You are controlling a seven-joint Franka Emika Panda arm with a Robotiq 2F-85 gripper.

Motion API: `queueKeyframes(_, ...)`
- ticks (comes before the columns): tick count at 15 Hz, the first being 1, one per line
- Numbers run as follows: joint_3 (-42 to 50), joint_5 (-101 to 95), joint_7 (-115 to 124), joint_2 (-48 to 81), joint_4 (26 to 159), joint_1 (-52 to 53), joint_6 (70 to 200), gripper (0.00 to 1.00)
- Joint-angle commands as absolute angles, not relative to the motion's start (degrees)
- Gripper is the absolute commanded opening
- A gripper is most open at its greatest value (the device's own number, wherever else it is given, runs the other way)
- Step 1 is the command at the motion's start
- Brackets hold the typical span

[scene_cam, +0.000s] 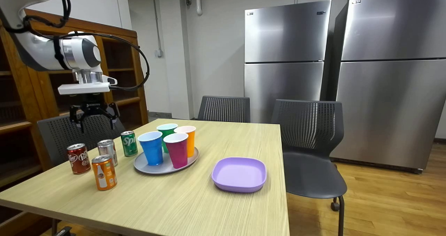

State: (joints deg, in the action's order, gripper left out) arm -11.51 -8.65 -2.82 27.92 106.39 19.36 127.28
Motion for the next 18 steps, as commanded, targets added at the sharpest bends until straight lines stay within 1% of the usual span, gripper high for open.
queueKeyframes(1,-11.10,-9.47,-1.91,30.78,102.93,19.59,126.00,1.00)
queueKeyframes(9,-10.70,-9.14,-1.71,35.24,99.93,19.90,125.59,1.00)
queueKeyframes(18,-10.59,-8.87,-1.32,36.64,100.17,19.89,125.40,1.00)
